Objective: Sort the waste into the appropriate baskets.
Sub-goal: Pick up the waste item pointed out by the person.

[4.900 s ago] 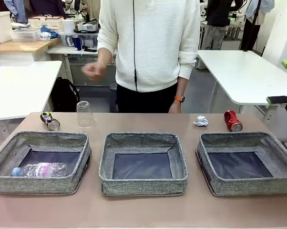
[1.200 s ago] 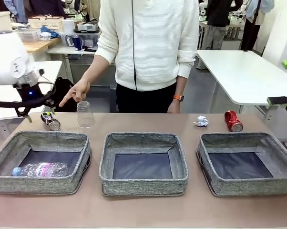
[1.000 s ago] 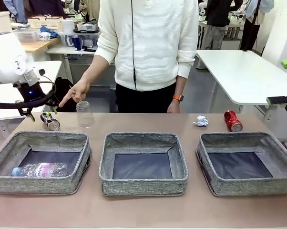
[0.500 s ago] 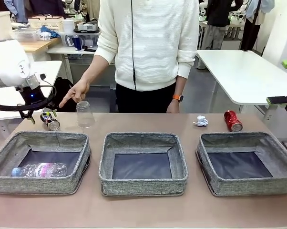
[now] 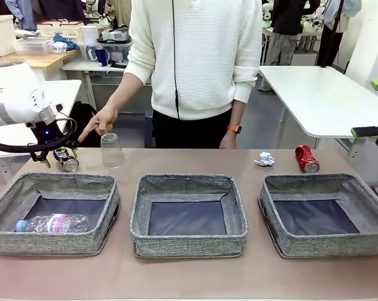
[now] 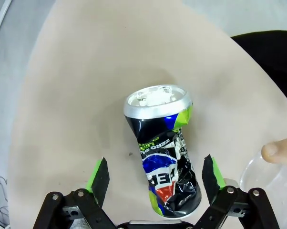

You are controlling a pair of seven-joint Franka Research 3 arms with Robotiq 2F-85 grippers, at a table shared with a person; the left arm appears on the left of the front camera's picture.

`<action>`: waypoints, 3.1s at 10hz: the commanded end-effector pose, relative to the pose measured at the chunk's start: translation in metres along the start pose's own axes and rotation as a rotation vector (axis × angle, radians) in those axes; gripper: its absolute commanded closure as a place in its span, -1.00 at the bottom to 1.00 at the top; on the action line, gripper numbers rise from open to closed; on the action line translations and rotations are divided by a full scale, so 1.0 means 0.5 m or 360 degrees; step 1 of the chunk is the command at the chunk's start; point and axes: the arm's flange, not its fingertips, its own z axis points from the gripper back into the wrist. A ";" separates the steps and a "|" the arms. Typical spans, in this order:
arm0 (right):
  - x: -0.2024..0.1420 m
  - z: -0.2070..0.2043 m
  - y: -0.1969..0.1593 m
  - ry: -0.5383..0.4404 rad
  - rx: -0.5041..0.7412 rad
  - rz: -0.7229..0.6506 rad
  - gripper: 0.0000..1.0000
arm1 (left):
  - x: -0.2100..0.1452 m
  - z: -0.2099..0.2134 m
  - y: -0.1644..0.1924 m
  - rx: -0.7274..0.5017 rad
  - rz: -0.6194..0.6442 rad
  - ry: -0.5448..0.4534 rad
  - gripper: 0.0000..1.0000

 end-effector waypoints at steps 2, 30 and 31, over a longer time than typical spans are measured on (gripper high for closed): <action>0.000 -0.003 0.013 -0.0011 0.0020 -0.0024 -1.00 | 0.007 -0.001 -0.005 0.0001 0.0008 -0.0022 -1.00; 0.000 -0.003 0.013 -0.0011 0.0020 -0.0024 -1.00 | -0.289 0.421 0.046 0.0039 -0.0250 0.0240 1.00; 0.000 -0.003 0.013 -0.0011 0.0020 -0.0024 -1.00 | -0.290 0.419 0.056 0.0050 -0.0282 0.0250 0.34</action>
